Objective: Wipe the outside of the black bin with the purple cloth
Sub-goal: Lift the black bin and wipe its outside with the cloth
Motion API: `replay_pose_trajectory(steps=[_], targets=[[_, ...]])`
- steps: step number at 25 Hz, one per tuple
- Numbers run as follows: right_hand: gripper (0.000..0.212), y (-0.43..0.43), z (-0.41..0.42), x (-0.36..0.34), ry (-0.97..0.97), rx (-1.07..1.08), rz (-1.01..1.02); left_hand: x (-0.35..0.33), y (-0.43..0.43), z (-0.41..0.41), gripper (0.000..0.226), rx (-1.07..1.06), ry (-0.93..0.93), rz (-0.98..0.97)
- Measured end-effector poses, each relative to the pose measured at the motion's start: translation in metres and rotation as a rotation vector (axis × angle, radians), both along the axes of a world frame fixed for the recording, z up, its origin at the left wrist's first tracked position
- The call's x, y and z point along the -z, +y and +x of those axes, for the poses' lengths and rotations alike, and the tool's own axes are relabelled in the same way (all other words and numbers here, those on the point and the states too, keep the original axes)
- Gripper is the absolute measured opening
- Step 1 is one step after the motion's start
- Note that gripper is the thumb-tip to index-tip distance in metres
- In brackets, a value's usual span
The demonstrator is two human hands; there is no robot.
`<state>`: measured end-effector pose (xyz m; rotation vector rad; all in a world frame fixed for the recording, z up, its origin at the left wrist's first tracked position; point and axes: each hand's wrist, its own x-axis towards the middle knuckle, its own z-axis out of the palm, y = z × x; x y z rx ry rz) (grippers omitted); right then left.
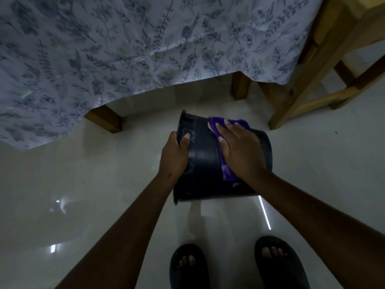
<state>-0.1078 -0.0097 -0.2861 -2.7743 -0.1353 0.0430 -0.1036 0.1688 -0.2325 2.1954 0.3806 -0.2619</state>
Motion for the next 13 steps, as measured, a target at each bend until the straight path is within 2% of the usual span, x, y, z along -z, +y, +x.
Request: replay_pose_trajectory(steps=[5, 9, 13], targets=[[0.058, 0.028, -0.085, 0.001, -0.061, -0.134, -0.065, 0.000, -0.003, 0.011, 0.030, -0.006, -0.005, 0.021], [0.053, 0.030, -0.033, -0.009, -0.031, -0.132, -0.029, 0.001, 0.000, 0.012, 0.033, 0.029, 0.002, 0.024], [0.048, 0.013, 0.013, -0.007, 0.056, -0.025, -0.017, 0.000, 0.000, 0.028, 0.036, 0.020, 0.159, 0.018]])
